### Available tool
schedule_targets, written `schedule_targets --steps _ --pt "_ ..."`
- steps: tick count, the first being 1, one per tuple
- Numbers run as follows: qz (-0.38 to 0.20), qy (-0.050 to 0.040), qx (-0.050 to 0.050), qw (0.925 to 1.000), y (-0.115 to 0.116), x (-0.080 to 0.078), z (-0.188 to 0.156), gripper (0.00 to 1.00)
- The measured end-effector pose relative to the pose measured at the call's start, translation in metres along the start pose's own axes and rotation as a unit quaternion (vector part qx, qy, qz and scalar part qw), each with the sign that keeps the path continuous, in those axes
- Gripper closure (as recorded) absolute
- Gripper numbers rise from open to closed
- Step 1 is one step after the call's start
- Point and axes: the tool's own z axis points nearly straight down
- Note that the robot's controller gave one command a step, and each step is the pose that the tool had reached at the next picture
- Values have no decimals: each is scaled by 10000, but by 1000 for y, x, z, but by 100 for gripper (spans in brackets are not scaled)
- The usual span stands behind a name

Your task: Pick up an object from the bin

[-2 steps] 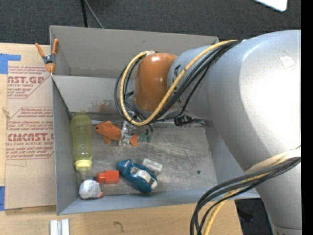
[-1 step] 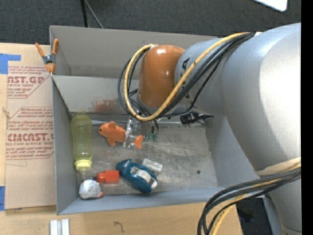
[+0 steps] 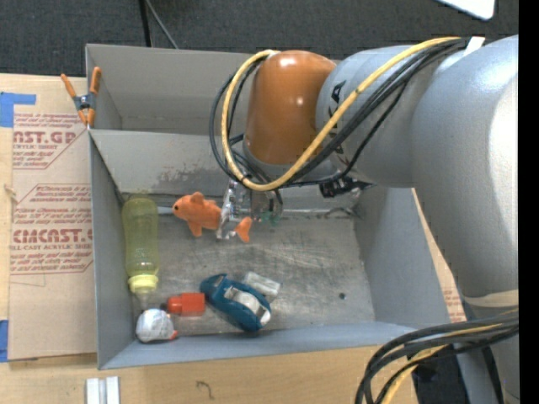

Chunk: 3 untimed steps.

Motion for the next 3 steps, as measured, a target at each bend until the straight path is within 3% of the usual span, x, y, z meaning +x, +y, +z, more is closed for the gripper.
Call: schedule_targets --steps 2,3 --pt "8 6 10 10000 3 -7 17 100" --pt "14 30 12 10000 10 -4 -36 100"
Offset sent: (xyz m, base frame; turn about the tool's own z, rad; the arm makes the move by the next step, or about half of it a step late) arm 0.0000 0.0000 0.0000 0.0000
